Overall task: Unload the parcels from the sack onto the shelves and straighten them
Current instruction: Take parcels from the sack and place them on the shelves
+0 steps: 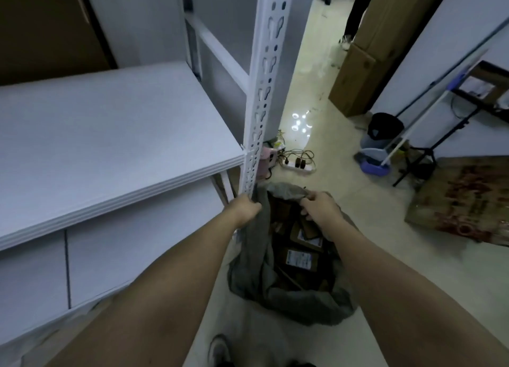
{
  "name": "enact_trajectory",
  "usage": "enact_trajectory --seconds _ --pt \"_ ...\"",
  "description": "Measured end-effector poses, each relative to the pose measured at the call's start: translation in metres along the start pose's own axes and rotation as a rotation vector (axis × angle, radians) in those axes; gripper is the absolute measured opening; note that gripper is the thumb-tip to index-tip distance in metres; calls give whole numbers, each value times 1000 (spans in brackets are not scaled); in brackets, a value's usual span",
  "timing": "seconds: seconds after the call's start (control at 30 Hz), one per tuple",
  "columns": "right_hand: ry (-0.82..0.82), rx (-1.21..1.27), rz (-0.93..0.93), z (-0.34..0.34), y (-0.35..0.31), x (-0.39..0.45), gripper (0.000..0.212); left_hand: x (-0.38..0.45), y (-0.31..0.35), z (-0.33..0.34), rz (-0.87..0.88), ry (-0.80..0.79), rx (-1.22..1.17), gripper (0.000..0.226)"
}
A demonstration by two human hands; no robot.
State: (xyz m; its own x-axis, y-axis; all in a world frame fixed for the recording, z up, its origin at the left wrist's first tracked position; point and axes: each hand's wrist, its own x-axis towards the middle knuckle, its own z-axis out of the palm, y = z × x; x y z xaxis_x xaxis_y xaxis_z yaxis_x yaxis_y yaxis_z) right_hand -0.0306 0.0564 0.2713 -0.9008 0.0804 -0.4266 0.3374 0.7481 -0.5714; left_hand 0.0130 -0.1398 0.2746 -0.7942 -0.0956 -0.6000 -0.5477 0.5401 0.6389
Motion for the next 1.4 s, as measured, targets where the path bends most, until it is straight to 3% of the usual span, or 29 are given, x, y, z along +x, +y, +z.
enact_trajectory --seconds 0.07,0.17,0.4,0.6,0.83,1.13,1.27,1.4 --pt "-37 26 44 -8 21 20 18 10 9 22 -80 -115 -57 36" --pt "-129 -10 65 -19 52 50 19 27 18 55 -165 -161 -113 43" --pt "-350 -247 18 -33 128 126 27 77 40 147 -265 15 -457 50" --pt "-434 -241 82 -23 197 175 31 116 44 227 -487 18 -614 37" --pt "-486 -1 268 53 282 228 39 193 5 314 -630 45 -811 45" --pt "-321 177 560 193 394 314 73 314 -87 432 -718 -41 -850 47" --pt "-373 115 596 232 435 356 63 361 -119 466 -662 -37 -835 39" --pt "-350 264 661 261 461 387 51 397 -133 487 -616 -15 -852 35"
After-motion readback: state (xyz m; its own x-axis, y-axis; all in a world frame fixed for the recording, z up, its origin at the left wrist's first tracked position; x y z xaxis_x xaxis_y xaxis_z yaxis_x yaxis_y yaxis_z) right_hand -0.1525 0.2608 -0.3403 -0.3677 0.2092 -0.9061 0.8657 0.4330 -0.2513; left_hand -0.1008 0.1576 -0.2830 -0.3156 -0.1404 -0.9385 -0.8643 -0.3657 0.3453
